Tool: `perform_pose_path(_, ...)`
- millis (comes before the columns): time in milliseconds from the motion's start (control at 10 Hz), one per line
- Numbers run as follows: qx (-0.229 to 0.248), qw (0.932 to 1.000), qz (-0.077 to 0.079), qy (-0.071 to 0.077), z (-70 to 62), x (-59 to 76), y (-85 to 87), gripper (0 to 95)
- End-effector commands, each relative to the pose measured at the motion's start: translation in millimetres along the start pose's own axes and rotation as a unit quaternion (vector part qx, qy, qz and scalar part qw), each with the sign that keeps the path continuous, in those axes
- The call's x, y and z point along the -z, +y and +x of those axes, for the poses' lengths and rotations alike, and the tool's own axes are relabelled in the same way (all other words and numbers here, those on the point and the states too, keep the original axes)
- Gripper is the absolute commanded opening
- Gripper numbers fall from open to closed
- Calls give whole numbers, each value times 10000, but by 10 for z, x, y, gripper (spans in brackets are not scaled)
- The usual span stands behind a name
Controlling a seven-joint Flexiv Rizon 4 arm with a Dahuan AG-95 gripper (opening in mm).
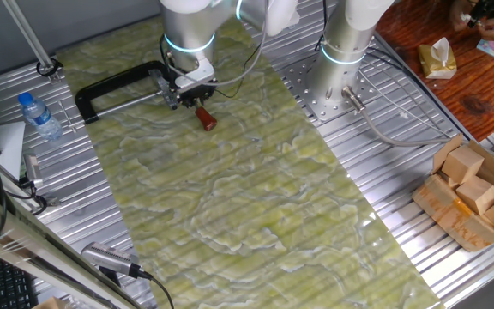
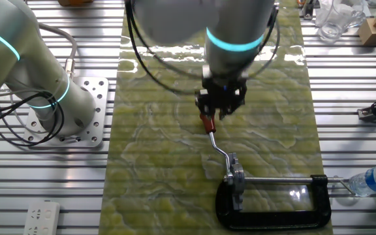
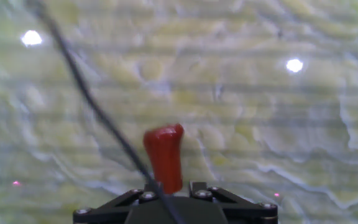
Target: Pull up the lever
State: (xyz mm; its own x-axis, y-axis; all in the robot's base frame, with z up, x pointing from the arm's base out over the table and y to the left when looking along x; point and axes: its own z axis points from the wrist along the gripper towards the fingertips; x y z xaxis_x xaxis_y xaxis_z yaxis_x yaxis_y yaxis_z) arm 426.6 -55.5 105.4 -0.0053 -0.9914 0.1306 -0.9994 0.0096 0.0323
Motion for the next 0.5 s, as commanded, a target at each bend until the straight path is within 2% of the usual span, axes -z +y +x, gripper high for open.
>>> perform_pose_path(100, -173, 9998, 3, 54, -72, -87, -29, 190)
perform_pose_path(200, -219, 9997, -6, 133, -153, -65, -9, 190)
perform_pose_path(300, -222, 9994, -1, 272, -259, -47, -15, 0)
perform_pose_path(400, -248, 9993, -2, 293, -318, -37, -27, 0)
perform_pose_path(500, -303, 9988, -10, 378, -421, -22, -51, 0)
